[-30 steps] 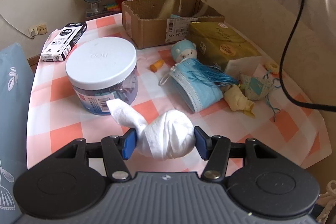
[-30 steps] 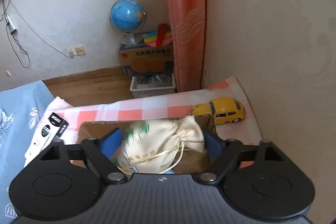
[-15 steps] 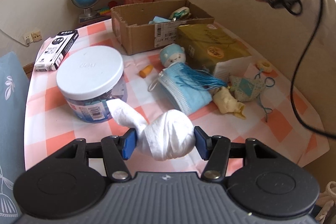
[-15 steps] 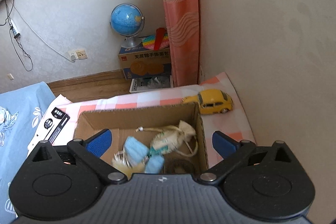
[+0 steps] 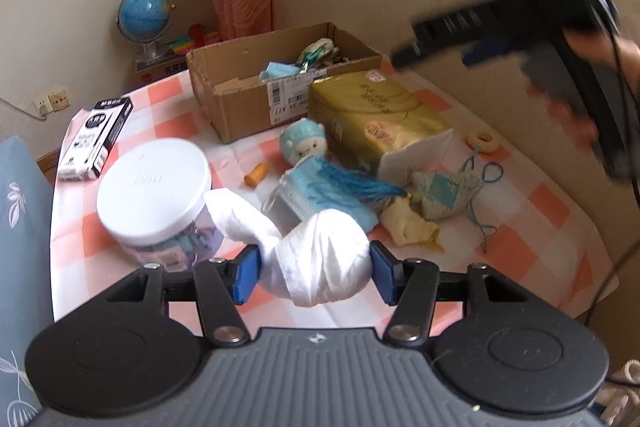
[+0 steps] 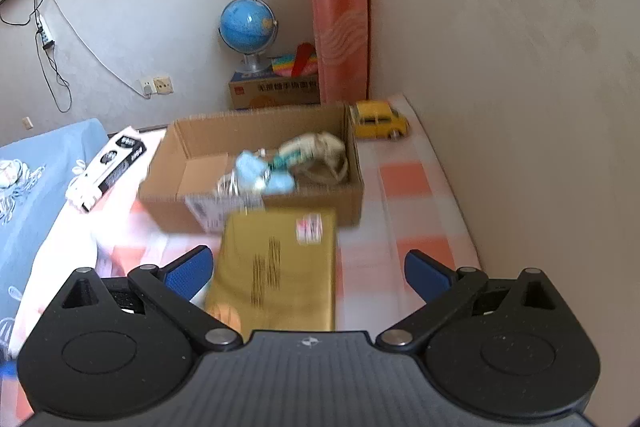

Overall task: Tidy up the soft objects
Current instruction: 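Carry the white cloth into the cardboard box with left tool while right tool returns to the table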

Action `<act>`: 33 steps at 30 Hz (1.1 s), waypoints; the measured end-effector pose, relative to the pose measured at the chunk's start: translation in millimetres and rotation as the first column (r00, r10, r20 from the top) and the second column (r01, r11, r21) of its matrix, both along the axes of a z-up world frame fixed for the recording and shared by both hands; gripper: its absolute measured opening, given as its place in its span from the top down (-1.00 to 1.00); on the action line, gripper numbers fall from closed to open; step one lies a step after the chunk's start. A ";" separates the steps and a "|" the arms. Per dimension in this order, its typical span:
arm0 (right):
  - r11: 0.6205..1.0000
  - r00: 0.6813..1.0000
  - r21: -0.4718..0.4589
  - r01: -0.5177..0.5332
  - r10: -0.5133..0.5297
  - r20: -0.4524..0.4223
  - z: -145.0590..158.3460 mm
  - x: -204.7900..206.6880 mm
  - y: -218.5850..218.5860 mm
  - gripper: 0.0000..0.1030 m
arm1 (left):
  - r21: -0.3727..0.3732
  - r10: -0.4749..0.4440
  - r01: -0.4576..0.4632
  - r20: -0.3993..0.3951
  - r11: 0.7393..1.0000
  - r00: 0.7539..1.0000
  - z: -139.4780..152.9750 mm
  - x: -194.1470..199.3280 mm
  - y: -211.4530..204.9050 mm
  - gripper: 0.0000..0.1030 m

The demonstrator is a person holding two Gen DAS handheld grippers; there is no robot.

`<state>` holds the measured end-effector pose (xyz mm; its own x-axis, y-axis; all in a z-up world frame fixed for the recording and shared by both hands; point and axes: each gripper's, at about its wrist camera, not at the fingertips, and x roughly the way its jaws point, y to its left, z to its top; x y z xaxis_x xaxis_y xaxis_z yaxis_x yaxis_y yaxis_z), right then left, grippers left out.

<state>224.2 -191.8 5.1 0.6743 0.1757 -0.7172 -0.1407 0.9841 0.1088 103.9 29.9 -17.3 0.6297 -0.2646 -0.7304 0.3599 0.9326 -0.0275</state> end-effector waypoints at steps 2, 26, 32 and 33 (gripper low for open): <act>1.000 1.000 0.015 0.017 -0.017 0.001 -6.3 -15.4 -4.9 -1.00 | -0.002 -0.006 0.006 0.004 1.000 1.000 3.9 4.8 -1.9 -0.09; 0.991 0.991 0.021 0.130 -0.131 0.022 -29.4 -68.3 -56.7 -1.00 | 0.060 0.021 -0.026 0.070 0.998 0.997 40.2 189.4 -39.4 -0.11; 0.990 0.990 0.021 0.140 -0.141 0.021 -32.0 -63.8 -61.7 -1.00 | 0.078 0.101 -0.112 0.123 0.991 0.987 36.7 214.7 -39.7 -0.84; 0.990 0.990 0.020 0.139 -0.139 0.019 -32.5 -63.5 -61.6 -1.00 | 0.069 0.106 -0.117 0.137 0.991 0.985 37.9 214.3 -38.6 -0.84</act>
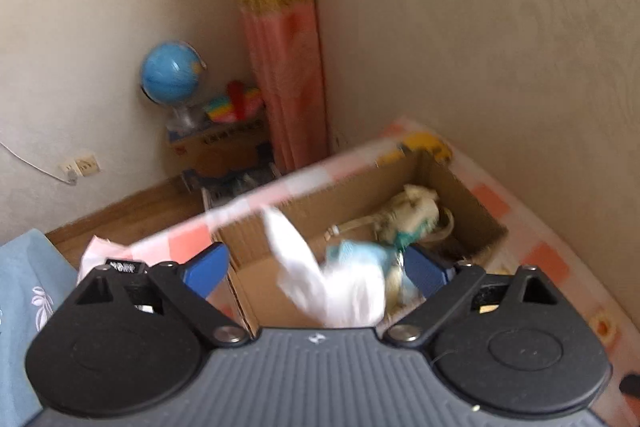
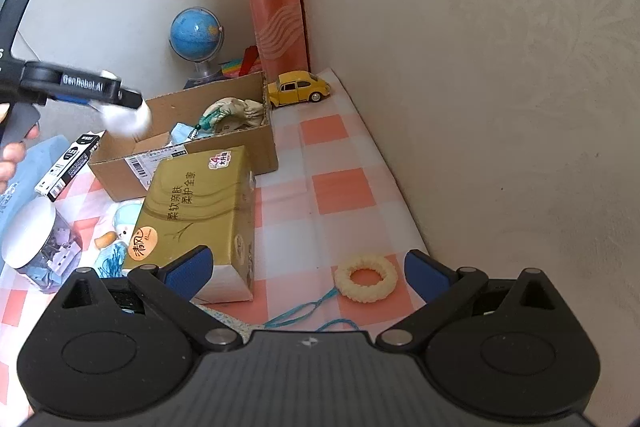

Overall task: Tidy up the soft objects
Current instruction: 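Carry the white cloth into the cardboard box with left tool while right tool returns to the table, then move right tool to the blue embroidered sachet while left tool returns to the table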

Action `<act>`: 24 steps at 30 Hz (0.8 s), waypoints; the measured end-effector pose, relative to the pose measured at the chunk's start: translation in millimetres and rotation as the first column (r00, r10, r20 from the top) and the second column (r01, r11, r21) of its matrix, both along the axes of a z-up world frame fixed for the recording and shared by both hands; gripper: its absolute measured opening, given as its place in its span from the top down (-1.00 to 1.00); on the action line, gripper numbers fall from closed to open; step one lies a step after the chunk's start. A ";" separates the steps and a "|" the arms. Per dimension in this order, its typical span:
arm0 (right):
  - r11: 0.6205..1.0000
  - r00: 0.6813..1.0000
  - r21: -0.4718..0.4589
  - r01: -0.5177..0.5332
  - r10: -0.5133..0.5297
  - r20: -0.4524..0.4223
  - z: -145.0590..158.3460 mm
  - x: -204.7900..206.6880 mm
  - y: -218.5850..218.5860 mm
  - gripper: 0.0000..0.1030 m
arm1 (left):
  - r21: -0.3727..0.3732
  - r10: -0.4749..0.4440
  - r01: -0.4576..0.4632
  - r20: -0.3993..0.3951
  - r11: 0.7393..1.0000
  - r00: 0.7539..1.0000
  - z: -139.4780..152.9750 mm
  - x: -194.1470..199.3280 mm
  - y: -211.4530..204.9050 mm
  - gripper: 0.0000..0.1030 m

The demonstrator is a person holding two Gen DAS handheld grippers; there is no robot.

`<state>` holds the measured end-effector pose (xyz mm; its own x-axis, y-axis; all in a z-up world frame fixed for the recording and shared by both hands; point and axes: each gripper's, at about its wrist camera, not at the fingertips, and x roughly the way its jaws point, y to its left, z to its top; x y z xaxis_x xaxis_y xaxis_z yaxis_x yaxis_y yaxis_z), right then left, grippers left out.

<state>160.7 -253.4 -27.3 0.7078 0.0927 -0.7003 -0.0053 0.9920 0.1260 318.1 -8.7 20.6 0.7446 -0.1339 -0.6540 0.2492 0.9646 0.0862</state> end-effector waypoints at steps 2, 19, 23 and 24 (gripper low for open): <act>1.000 1.000 0.002 -0.002 0.002 -0.001 -0.6 0.4 0.2 -1.00 | -0.008 0.010 -0.010 0.001 1.000 1.000 3.0 -1.3 2.1 -0.84; 0.999 0.998 -0.030 -0.045 0.046 0.033 10.2 -22.5 6.4 -1.00 | 0.002 0.038 -0.038 0.032 0.999 0.999 18.2 -120.1 6.9 -0.99; 0.998 0.998 -0.037 -0.060 0.061 0.032 7.7 -30.3 9.2 -1.00 | -0.001 0.059 -0.059 0.039 0.998 0.997 9.6 -152.0 6.8 -0.99; 0.997 0.998 -0.044 -0.060 0.061 0.030 6.0 -32.1 10.3 -1.00 | -0.002 0.057 -0.057 0.036 0.998 0.998 5.7 -157.7 6.0 -0.99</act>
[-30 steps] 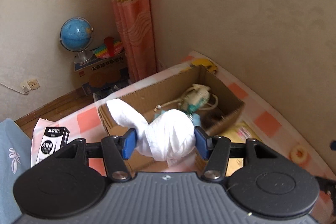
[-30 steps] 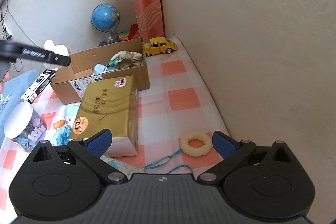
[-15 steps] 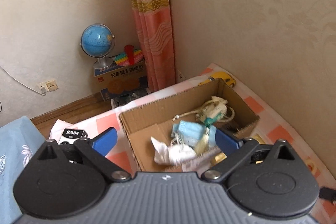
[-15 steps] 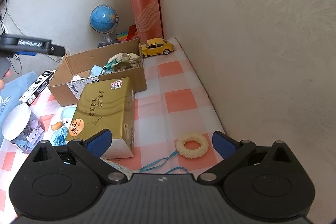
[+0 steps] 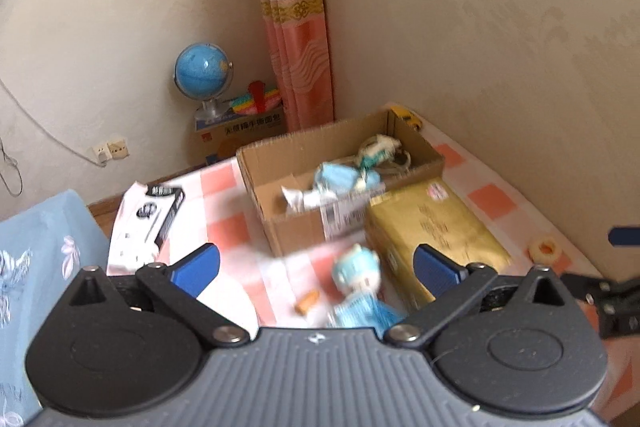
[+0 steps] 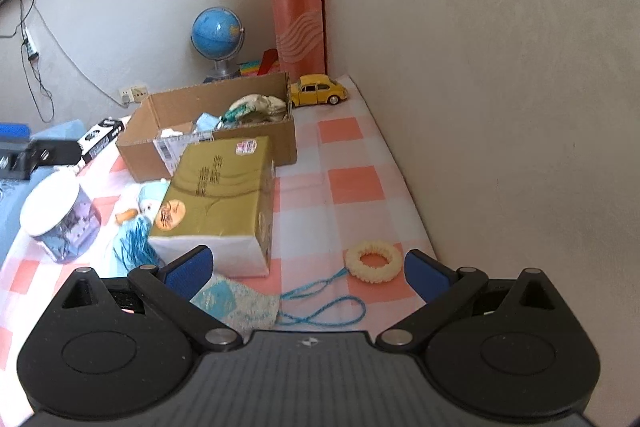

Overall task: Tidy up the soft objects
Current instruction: 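Move right tool to the blue embroidered sachet while left tool returns to the table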

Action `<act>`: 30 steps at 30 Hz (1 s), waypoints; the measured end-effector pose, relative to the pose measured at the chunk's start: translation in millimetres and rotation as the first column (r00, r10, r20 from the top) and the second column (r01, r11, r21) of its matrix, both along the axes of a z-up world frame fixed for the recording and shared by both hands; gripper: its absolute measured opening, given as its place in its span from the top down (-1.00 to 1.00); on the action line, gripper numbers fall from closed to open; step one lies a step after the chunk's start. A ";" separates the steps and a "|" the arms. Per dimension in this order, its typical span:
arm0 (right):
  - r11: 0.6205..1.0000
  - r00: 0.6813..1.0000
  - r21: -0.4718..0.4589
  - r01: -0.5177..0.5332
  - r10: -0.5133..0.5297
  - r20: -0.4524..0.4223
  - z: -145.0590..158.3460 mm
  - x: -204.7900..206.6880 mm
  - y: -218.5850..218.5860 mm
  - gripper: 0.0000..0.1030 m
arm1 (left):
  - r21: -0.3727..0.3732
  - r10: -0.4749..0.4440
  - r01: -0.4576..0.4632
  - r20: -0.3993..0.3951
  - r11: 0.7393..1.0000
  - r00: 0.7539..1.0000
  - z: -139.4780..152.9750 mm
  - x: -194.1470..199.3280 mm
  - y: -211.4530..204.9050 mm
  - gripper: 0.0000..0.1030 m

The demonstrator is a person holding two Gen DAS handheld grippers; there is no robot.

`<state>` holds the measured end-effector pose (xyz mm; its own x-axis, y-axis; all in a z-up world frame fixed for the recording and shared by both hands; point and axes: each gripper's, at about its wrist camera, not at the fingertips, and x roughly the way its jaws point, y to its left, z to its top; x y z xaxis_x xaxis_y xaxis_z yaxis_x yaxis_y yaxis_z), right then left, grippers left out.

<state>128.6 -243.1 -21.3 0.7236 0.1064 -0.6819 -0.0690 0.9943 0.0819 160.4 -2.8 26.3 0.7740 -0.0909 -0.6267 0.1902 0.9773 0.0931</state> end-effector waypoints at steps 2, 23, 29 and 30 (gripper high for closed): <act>1.000 1.000 -0.006 -0.006 0.006 -0.002 -5.3 -4.0 1.1 -1.00 | 0.002 0.014 -0.014 -0.006 1.000 1.000 -10.4 -13.0 -1.1 -0.99; 0.993 0.990 -0.038 -0.114 0.110 -0.085 -46.0 7.8 27.6 -1.00 | -0.058 0.113 -0.120 -0.111 0.991 0.987 -74.3 -43.4 16.4 -0.99; 0.984 0.981 -0.064 -0.165 0.157 -0.110 -56.2 29.7 52.9 -1.00 | -0.071 0.104 -0.114 -0.129 0.991 0.986 -80.7 -37.8 21.8 -0.99; 0.982 0.979 -0.071 -0.174 0.165 -0.117 -58.7 32.3 56.5 -1.00 | -0.078 0.101 -0.112 -0.132 0.991 0.986 -81.2 -37.4 22.6 -0.99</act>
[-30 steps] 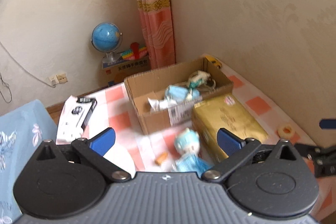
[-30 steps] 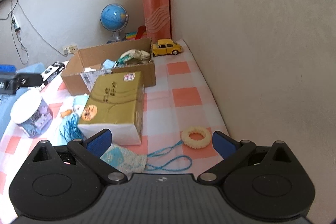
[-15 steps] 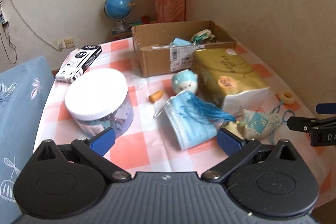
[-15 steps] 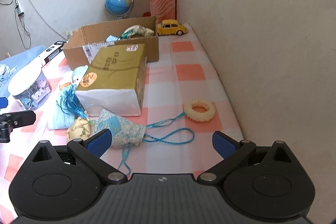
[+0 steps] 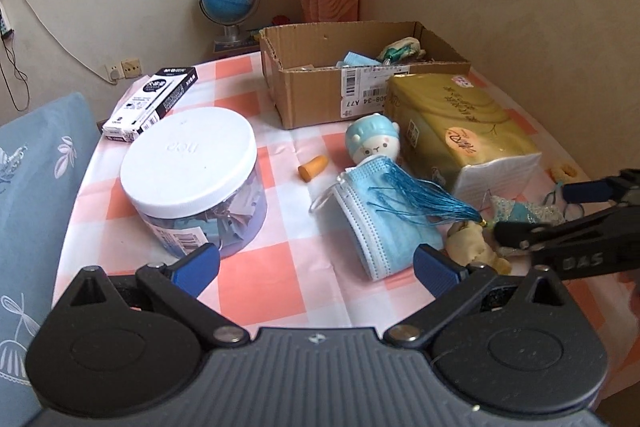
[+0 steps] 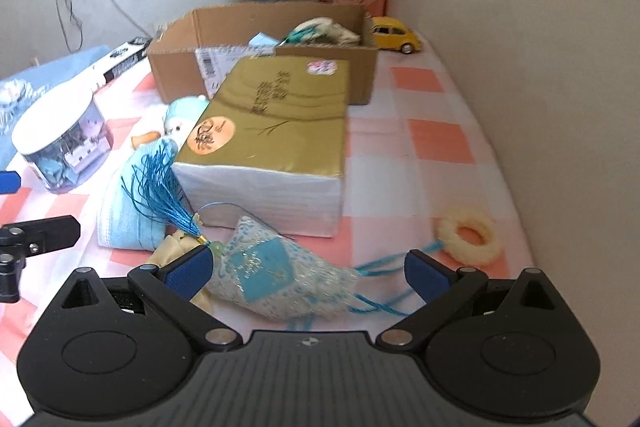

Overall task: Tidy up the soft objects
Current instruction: 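Move right tool to the blue embroidered sachet while left tool returns to the table, then grasp the blue face mask with left tool while right tool approaches the sachet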

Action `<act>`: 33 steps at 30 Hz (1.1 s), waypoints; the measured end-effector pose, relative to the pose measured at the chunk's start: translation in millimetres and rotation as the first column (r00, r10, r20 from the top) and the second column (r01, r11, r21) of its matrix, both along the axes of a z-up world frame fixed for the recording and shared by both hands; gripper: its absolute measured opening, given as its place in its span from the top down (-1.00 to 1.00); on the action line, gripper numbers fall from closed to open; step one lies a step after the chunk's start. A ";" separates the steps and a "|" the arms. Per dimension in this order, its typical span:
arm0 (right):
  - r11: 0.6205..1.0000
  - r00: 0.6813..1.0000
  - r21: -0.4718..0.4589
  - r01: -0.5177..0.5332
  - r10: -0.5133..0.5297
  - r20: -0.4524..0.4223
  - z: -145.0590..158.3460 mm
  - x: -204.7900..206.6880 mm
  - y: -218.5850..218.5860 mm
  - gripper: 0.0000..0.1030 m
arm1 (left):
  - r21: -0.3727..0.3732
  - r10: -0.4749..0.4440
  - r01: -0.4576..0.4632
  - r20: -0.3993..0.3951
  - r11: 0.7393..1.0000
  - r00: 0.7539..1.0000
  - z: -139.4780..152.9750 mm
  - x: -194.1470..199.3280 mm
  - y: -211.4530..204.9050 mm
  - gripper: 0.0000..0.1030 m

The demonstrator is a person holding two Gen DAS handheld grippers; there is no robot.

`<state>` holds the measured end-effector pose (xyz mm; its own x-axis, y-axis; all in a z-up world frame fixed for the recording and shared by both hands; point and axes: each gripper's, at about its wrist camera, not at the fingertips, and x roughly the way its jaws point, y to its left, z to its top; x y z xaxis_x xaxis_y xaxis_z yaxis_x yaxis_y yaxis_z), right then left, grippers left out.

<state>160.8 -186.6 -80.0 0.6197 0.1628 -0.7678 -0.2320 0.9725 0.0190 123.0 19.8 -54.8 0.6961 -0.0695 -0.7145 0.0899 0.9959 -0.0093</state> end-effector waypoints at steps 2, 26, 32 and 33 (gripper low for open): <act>1.000 1.000 -0.023 -0.008 0.007 -0.013 -5.1 3.3 4.9 -1.00 | -0.007 -0.004 0.004 -0.005 1.000 1.000 -0.7 1.3 0.5 -0.99; 0.998 0.998 -0.030 0.058 -0.058 -0.013 -16.6 -9.2 -26.6 -1.00 | 0.013 -0.077 0.077 -0.050 0.997 0.996 -24.9 47.6 -35.7 -0.99; 0.998 0.999 -0.031 0.049 -0.050 -0.013 -16.1 -10.8 -26.7 -1.00 | 0.049 -0.052 0.056 -0.080 0.997 0.995 -31.2 38.9 -25.8 -0.99; 0.998 0.999 -0.031 0.047 -0.048 -0.011 -16.1 -11.1 -26.9 -1.00 | 0.056 -0.043 0.048 -0.084 0.997 0.996 -31.3 36.9 -22.5 -0.99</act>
<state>149.7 -213.5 -96.0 0.6168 0.1101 -0.7794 -0.1855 0.9826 -0.0080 159.8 -2.7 -86.2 0.6317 -0.0562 -0.7732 0.1364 0.9899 0.0395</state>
